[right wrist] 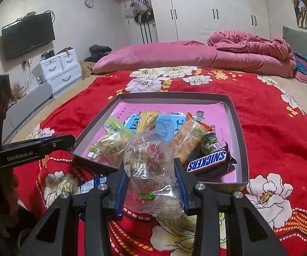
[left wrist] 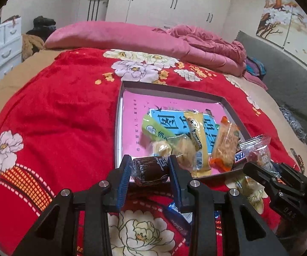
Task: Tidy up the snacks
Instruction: 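Lift both held snacks and carry them over the tray with both tools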
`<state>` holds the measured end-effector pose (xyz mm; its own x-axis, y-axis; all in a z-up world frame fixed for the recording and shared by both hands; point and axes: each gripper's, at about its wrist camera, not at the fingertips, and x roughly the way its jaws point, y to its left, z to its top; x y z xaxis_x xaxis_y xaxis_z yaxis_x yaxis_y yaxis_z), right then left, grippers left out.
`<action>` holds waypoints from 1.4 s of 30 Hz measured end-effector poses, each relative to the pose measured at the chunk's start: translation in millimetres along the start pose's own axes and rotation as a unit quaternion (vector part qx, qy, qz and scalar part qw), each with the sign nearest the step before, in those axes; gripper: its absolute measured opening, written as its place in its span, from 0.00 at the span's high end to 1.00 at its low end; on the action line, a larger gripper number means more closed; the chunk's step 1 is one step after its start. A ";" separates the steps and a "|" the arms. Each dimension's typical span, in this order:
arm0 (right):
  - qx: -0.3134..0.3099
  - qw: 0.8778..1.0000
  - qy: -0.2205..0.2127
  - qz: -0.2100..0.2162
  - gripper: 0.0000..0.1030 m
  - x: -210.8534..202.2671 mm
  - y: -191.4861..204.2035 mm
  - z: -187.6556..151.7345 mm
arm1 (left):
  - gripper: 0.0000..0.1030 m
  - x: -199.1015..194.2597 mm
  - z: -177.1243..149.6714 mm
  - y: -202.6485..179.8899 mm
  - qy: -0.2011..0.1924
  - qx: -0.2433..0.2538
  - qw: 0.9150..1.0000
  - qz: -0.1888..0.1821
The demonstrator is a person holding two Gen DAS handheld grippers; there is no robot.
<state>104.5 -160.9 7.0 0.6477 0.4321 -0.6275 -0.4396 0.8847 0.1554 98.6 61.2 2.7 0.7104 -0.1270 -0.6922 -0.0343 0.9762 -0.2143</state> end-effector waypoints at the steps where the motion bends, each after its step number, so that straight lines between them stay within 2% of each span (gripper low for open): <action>1: 0.003 1.000 -0.001 0.000 0.61 0.6 -1.1 1.2 | 0.65 1.5 0.8 -0.8 0.000 0.001 1.000 -0.001; 20: 0.039 0.999 -0.017 -0.005 0.61 19.9 -11.9 20.0 | 0.65 32.7 9.5 -2.2 0.020 -0.005 1.000 0.008; 42: 0.038 0.999 0.014 -0.004 0.60 63.7 3.6 25.5 | 0.65 50.9 13.8 -5.3 0.029 0.000 0.999 0.016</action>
<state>160.0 -125.8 -12.9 0.6332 0.4209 -0.6495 -0.3849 0.8993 0.2076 144.7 52.0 -21.9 0.6670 -0.1052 -0.7376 -0.0574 0.9798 -0.1917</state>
